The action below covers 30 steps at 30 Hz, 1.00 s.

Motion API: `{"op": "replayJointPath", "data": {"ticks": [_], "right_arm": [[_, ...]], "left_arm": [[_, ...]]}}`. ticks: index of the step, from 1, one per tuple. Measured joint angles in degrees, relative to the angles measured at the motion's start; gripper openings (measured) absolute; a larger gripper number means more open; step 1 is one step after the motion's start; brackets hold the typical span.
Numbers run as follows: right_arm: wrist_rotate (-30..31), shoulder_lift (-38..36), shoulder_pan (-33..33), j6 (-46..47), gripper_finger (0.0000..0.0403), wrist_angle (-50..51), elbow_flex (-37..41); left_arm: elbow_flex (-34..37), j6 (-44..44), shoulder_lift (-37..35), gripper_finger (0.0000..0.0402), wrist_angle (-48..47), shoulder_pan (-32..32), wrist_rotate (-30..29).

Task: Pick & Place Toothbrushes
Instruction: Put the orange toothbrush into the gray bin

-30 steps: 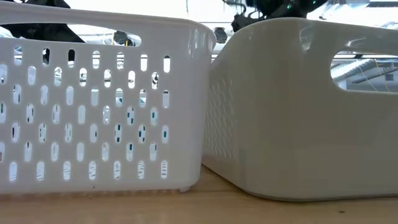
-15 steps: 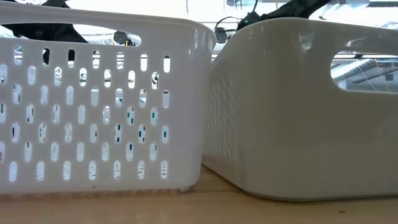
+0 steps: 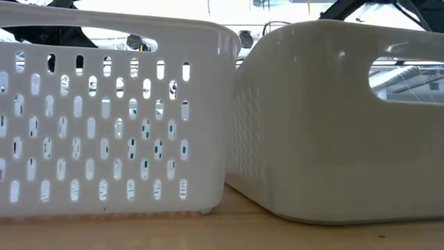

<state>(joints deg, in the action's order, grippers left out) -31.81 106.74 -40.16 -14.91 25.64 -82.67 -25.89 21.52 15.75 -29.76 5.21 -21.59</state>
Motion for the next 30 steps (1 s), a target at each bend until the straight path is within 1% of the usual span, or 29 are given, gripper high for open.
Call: {"op": "replayJointPath", "data": {"ticks": [6, 12, 17, 23, 24, 27, 28, 30], "right_arm": [[0.0, 2.6, 0.0, -1.3, 0.0000, 2.4, -0.1], [0.0, 4.0, -0.6, -3.0, 0.0000, 5.8, -0.1], [0.0, 4.0, -1.6, -4.7, 0.0000, 10.5, -0.2], [0.5, 3.3, -0.9, -6.2, 0.0000, 17.5, -0.1], [1.2, 3.0, -0.3, -7.9, 0.0000, 18.5, -0.1], [6.7, 0.4, 2.4, -12.7, 0.0000, 20.5, 0.9], [8.3, -0.8, 3.5, -13.0, 0.0000, 20.7, 1.4], [9.3, -3.9, 5.3, -12.1, 0.0000, 20.5, 3.1]], "left_arm": [[0.0, 0.2, 0.0, 0.0184, 0.0, 0.0, -0.2], [0.0, 1.1, 0.0, 0.0184, 0.0, 0.0, -2.2], [0.0, 1.4, 0.0, 0.0184, 0.0, 0.0, -2.5], [0.0, 1.4, 0.0, 0.0184, 0.0, 0.0, -2.5], [0.0, 1.3, 0.0, 0.0184, 0.0, 0.0, -2.5], [0.0, 0.5, 0.0, 0.0184, 0.0, 0.0, -2.6], [0.0, 0.1, 0.0, 0.0184, 0.0, 0.0, -2.6], [0.0, -0.3, 0.0, 0.0184, 0.0, 0.0, -2.6]]}}
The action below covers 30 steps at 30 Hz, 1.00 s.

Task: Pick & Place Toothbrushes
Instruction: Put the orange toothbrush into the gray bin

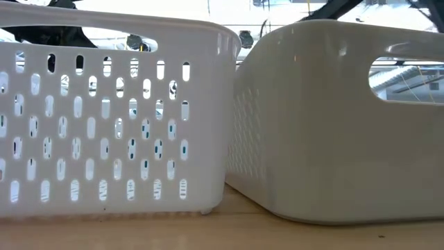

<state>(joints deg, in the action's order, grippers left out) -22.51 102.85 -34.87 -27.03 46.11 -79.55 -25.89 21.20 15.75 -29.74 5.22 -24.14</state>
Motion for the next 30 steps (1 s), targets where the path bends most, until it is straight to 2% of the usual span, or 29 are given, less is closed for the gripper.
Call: {"op": "replayJointPath", "data": {"ticks": [2, 7, 15, 21, 30], "right_arm": [[1.1, -3.8, 1.7, 3.4, 0.0000, -0.2, 2.3], [9.6, -15.0, 8.6, 15.0, 0.0000, 0.9, 7.9], [12.0, -28.6, 23.4, 43.0, 0.0000, 2.3, 18.1], [13.6, -33.7, 36.3, 61.4, 0.0000, 2.1, 23.6], [13.5, -34.6, 53.3, 83.6, 0.0000, 1.9, 24.6]], "left_arm": [[0.0, -0.1, 0.0, 0.0184, 0.0, 0.0, 0.0], [0.0, -1.8, 0.0, 0.0184, 0.0, 0.0, 0.0], [0.0, -6.0, 0.0, 0.0184, 0.0, 0.0, 0.1], [0.0, -8.1, 0.0, 0.0184, -0.1, 0.0, 0.1], [0.0, -9.1, 0.0, 0.0184, -0.1, 0.0, 0.2]]}}
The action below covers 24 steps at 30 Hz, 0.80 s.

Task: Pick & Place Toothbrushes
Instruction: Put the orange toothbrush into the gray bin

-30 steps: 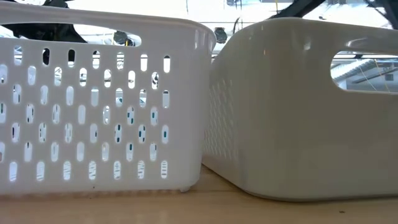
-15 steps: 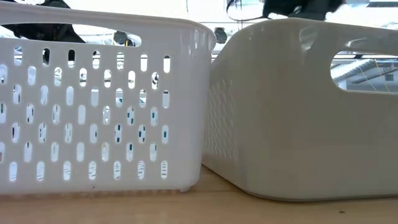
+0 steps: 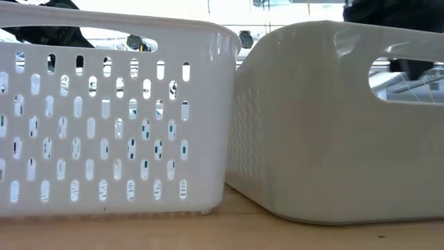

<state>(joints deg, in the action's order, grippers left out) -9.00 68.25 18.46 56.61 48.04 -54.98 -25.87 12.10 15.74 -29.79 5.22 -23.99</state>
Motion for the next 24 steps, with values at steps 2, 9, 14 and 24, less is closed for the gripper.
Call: {"op": "replayJointPath", "data": {"ticks": [2, 9, 14, 24], "right_arm": [[-0.1, 0.0, 2.9, 5.9, 0.0000, 0.0, 0.0], [3.3, 0.0, 12.3, 22.9, 0.0009, -1.3, 0.0], [7.5, 0.5, 16.3, 30.9, 0.0048, -4.4, 0.0], [7.5, 6.4, 18.0, 45.9, 0.0156, -10.3, 0.0]], "left_arm": [[0.0, 0.0, 0.0, 0.0184, 0.0, 0.0, 0.0], [0.0, 0.0, 0.0, 0.0184, 0.0, 0.0, 0.1], [0.0, -1.1, 0.0, 0.0184, 0.0, 0.0, 0.1], [0.0, -3.4, 0.0, 0.0184, 0.0, 0.0, 0.1]]}}
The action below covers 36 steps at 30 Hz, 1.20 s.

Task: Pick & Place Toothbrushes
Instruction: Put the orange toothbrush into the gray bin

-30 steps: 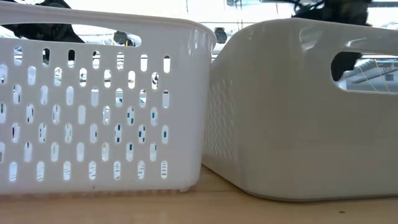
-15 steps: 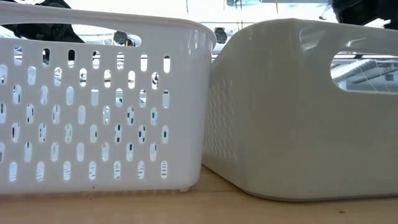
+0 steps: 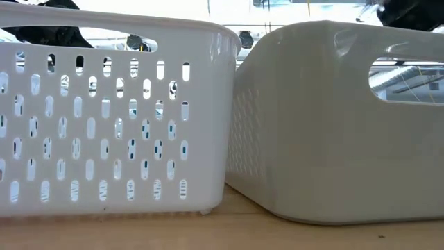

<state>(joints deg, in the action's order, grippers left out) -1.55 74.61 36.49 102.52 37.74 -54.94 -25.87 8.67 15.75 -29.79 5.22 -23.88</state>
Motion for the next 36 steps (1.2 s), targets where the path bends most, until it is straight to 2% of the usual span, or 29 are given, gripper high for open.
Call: {"op": "replayJointPath", "data": {"ticks": [4, 11, 25, 29, 36], "right_arm": [[-1.3, 3.5, 0.0, 6.2, 0.0180, 0.1, 0.0], [-1.9, 8.2, -0.4, 12.8, 0.0182, -1.8, 0.0], [-1.8, 15.2, -1.8, 18.6, 0.0177, -3.2, 0.0], [-4.5, 17.0, -1.8, 19.0, 0.0171, -2.6, 0.0], [-4.7, 21.3, -2.0, 18.9, 0.0167, -5.9, -0.1]], "left_arm": [[0.0, -0.3, 0.0, 0.0184, 0.0, 0.0, 0.0], [0.0, -3.1, 0.0, 0.0184, 0.0, 0.0, 0.0], [0.0, -4.4, 0.0, 0.0184, 0.0, 0.0, 0.0], [0.0, -5.5, 0.0, 0.0184, 0.0, 0.0, 0.0], [0.0, -6.0, 0.0, 0.0184, 0.0, 0.0, 0.0]]}}
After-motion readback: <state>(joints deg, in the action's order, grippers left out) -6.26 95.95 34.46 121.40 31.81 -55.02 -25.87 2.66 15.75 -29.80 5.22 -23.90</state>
